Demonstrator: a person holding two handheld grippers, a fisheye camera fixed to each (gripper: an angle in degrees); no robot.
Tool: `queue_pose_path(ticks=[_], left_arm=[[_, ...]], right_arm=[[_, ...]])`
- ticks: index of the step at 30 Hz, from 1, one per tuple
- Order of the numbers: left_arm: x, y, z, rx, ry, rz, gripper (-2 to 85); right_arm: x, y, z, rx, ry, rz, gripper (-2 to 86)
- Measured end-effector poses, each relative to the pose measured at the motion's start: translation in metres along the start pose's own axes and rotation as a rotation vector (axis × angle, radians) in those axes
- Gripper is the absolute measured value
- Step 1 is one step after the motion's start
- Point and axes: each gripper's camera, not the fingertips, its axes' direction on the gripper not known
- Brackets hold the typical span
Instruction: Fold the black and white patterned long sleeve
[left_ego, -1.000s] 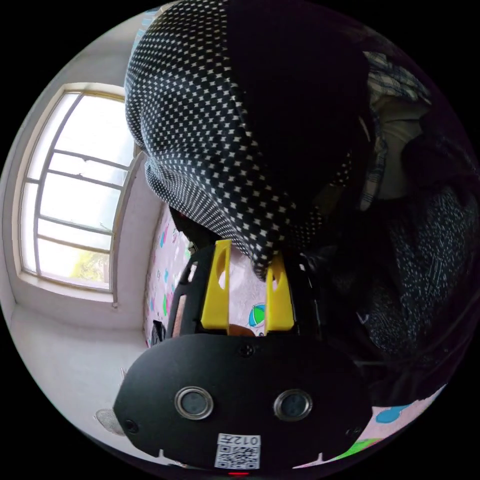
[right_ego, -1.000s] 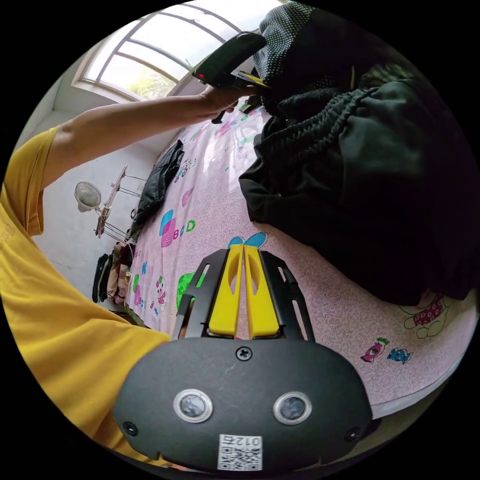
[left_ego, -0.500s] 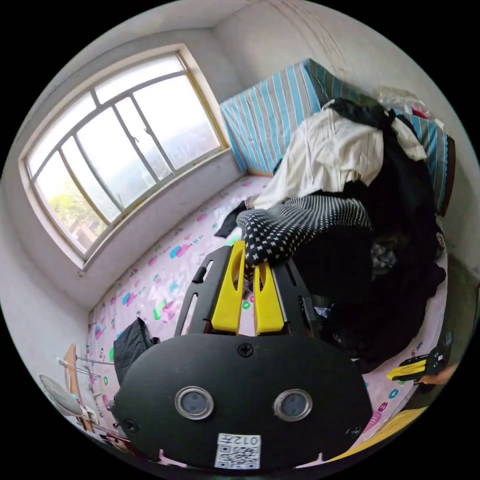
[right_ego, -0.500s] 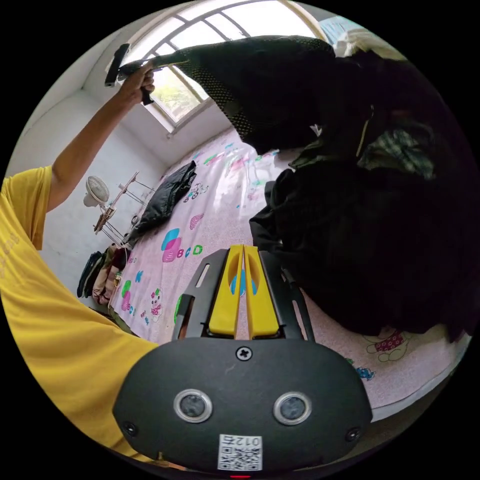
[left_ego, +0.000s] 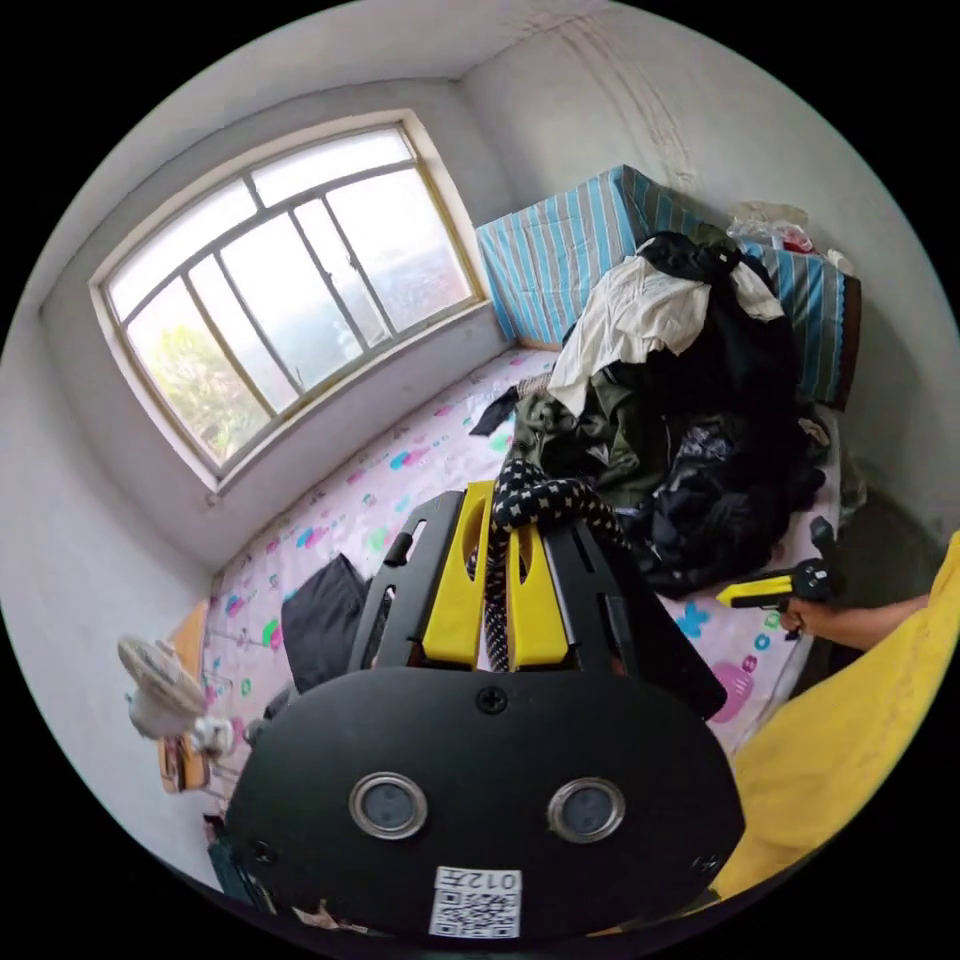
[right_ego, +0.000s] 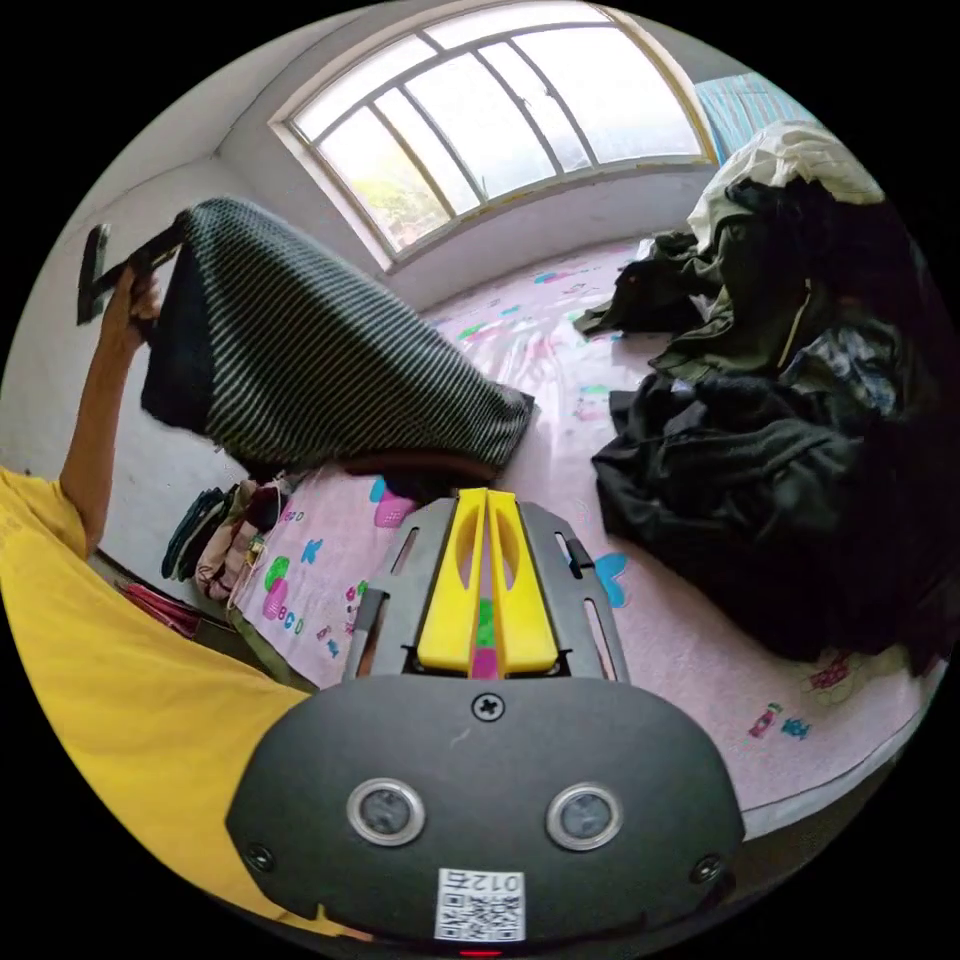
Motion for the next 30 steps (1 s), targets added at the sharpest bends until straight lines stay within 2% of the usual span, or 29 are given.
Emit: queue_pose_path(ticks=[7, 9, 12, 15, 20, 22, 25, 28, 30], left_arm=[[-0.059, 0.178, -0.038, -0.262, -0.098, -0.249, -0.4], [-0.092, 0.246, -0.05, -0.37, -0.122, -0.43, -0.3], [-0.124, 0.32, -0.06, -0.551, -0.252, -0.583, -0.2], [-0.148, 0.384, -0.07, -0.695, -0.306, -0.75, 0.0], [-0.166, 0.435, -0.105, -0.684, -0.343, -0.913, 0.1], [-0.165, 0.435, -0.107, -0.629, -0.258, -0.872, 0.3], [-0.143, 0.425, -0.083, -0.638, -0.125, -0.732, 0.8], [-0.077, 0.405, -0.041, -0.764, 0.006, -0.386, 2.0], [-0.023, 0.402, -0.026, -0.829, -0.085, -0.139, 3.6]], right_arm=[[-0.028, 0.026, 0.094, -0.195, -0.098, 0.079, 0.4], [-0.036, 0.028, 0.116, -0.238, -0.105, 0.084, 0.5], [-0.05, 0.025, 0.154, -0.297, -0.09, 0.076, 0.8], [-0.055, 0.012, 0.195, -0.345, -0.079, 0.091, 1.7], [-0.056, -0.032, 0.261, -0.392, -0.124, 0.153, 6.4], [-0.067, -0.046, 0.28, -0.42, -0.155, 0.104, 6.6], [-0.103, -0.056, 0.305, -0.502, -0.111, -0.085, 6.6], [-0.121, -0.05, 0.321, -0.564, -0.085, -0.177, 6.4], [-0.123, -0.045, 0.325, -0.578, -0.091, -0.188, 6.0]])
